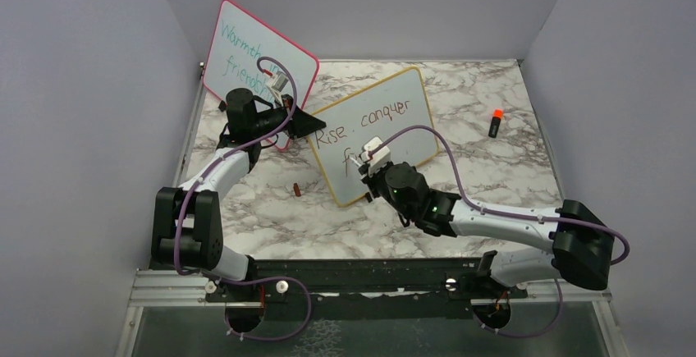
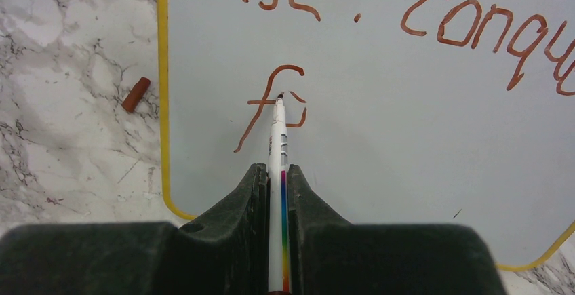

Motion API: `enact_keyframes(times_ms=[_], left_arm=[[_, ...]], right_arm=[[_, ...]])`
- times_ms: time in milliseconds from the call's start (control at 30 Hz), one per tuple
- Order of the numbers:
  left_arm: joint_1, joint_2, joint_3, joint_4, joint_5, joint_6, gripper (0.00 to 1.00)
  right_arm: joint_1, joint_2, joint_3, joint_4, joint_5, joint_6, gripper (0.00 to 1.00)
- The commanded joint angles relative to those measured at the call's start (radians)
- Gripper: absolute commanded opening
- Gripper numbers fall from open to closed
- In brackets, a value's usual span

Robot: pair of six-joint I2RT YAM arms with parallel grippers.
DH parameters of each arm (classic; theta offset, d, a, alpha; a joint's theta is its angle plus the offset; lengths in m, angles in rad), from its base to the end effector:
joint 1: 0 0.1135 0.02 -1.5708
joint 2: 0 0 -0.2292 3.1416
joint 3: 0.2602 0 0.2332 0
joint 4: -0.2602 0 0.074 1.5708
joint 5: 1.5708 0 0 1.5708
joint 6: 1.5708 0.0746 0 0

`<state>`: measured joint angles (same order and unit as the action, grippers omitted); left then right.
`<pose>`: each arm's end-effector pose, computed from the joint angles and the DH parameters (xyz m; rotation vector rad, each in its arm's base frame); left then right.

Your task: Write a sentence on the whiteboard

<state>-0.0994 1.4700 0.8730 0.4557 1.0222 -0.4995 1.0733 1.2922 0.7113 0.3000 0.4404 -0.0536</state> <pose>0.3209 -0.0960 0.2486 0.4558 1.7639 -1.2972 0.1779 0.2609 0.2211 -0.7090 1.6929 0.3109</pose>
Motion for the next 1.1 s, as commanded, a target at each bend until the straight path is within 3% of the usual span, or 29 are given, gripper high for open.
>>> enact_keyframes(times_ms=[0, 567, 1067], left_arm=[[0.01, -0.001, -0.006, -0.017, 0.005, 0.012, 0.0], [0.01, -0.005, -0.008, -0.017, 0.006, 0.012, 0.0], [0.01, -0.005, -0.006, -0.017, 0.006, 0.012, 0.0]], right_arm=[[-0.003, 0.026, 0.025, 0.042, 0.014, -0.007, 0.01], [-0.016, 0.003, -0.004, 0.006, 0.113, 0.023, 0.0], [-0.018, -0.027, -0.031, -0.081, 0.078, 0.087, 0.01]])
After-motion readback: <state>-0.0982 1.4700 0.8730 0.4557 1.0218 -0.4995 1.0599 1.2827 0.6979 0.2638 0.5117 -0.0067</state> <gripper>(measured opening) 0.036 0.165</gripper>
